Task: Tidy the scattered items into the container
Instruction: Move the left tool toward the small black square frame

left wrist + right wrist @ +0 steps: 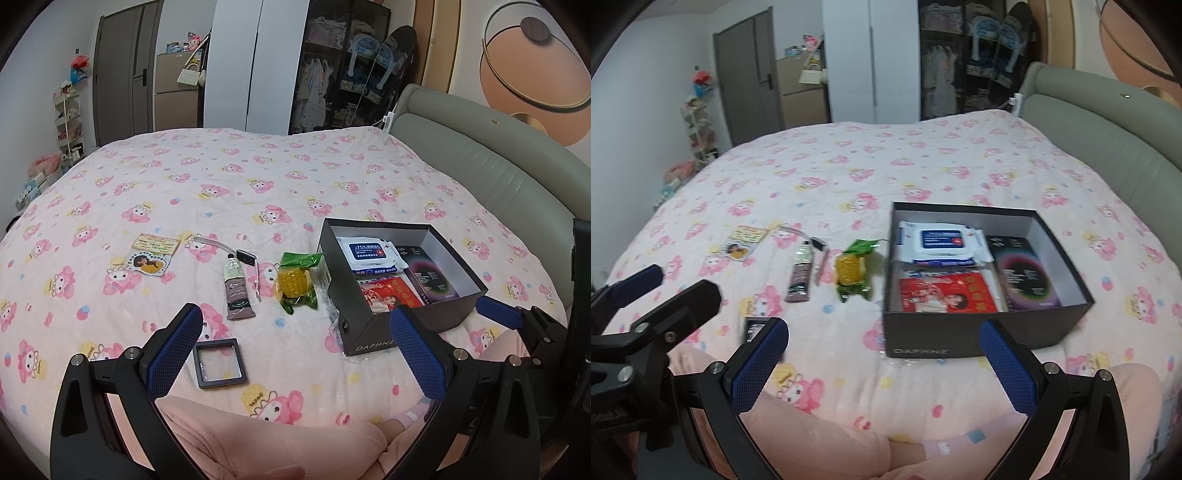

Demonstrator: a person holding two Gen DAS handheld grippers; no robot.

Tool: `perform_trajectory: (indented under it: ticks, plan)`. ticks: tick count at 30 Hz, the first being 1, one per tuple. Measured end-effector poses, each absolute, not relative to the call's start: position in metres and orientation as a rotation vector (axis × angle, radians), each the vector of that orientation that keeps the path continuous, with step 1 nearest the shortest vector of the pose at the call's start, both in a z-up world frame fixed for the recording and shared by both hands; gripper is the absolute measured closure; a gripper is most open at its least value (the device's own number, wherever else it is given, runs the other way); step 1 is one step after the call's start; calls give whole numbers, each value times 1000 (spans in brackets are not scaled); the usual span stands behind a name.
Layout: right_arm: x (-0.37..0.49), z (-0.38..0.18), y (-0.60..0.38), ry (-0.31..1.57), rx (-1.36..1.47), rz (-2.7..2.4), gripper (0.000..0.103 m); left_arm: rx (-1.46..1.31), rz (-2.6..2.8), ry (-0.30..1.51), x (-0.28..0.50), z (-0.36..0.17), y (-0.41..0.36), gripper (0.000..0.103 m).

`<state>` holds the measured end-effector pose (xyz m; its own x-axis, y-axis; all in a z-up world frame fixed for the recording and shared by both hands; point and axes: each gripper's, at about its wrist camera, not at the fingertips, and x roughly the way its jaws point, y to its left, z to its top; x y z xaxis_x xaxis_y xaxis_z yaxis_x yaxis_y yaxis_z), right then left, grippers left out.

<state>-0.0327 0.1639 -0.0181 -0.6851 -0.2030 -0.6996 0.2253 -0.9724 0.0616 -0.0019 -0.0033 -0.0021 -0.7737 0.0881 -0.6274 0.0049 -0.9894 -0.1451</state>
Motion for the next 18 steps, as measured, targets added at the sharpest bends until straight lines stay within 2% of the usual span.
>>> perform_trajectory:
  ticks: [9, 11, 14, 18]
  plan:
    - [-40, -25, 157, 153, 1133, -2671, 0, -1114, 2915, -215, -11, -12, -19, 1]
    - [-39, -36, 115, 206, 1127, -2662, 0, -1131, 2916, -215, -13, -14, -23, 1]
    - [-42, -34, 127, 121, 1045, -2583, 0, -1155, 2918, -255, -24, -17, -36, 1]
    - [-62, -43, 126, 134, 1080, -2521, 0, -1204, 2901, -290, -45, -26, -61, 3]
